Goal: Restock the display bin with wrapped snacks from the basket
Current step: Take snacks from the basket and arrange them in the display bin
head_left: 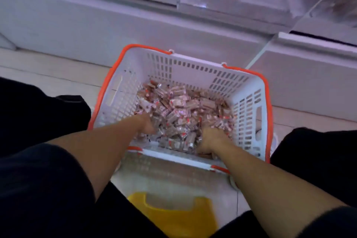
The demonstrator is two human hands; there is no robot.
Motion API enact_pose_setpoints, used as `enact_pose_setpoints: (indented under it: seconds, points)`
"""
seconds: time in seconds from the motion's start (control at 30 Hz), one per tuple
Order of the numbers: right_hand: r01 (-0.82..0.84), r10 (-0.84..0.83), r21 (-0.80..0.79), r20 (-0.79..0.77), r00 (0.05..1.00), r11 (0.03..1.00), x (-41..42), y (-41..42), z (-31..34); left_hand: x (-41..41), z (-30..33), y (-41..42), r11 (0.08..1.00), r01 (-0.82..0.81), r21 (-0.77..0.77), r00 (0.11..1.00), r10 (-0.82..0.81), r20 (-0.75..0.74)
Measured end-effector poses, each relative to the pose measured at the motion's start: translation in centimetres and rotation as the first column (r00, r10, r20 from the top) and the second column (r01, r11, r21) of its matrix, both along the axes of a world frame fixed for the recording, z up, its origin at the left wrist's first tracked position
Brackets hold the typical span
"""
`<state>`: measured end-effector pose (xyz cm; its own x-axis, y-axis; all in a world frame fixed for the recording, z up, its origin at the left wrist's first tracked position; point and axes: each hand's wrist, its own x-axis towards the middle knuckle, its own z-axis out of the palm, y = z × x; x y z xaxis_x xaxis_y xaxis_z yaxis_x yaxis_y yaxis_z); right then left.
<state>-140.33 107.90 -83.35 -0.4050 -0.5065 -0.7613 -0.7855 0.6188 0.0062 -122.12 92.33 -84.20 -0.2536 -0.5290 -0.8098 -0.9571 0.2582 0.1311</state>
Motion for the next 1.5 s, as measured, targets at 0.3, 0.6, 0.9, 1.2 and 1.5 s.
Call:
enact_pose_setpoints:
  seconds: [0.3, 0.6, 0.9, 1.2, 1.5]
  points:
    - [-0.032, 0.054, 0.117, -0.193, 0.98, 0.993, -0.4, -0.2, -2.4, -0.8, -5.2, -0.5, 0.938, -0.306, -0.159, 0.952, 0.301, -0.056]
    - [-0.15, 0.148, 0.04, 0.051, 0.988, 0.988, -1.0, -3.1, -3.7, -1.1, -4.8, -0.9, 0.93, -0.356, -0.089, 0.932, 0.347, -0.103]
    - [-0.22, 0.178, 0.302, 0.161, 0.971, 0.928, -1.3, -2.7, -3.2, 0.0, -3.0, 0.4, 0.961, -0.273, 0.048, 0.96, 0.275, -0.048]
    - [0.029, -0.014, -0.066, 0.209, 0.978, 0.997, -2.1, 0.5, -1.7, 0.2, -3.2, 1.1, 0.933, -0.303, 0.194, 0.945, 0.321, -0.066]
    - [0.057, -0.027, -0.098, 0.289, 0.957, 0.994, -2.6, 0.2, -1.6, -1.4, -3.9, 0.5, 0.912, -0.381, 0.152, 0.92, 0.39, -0.036]
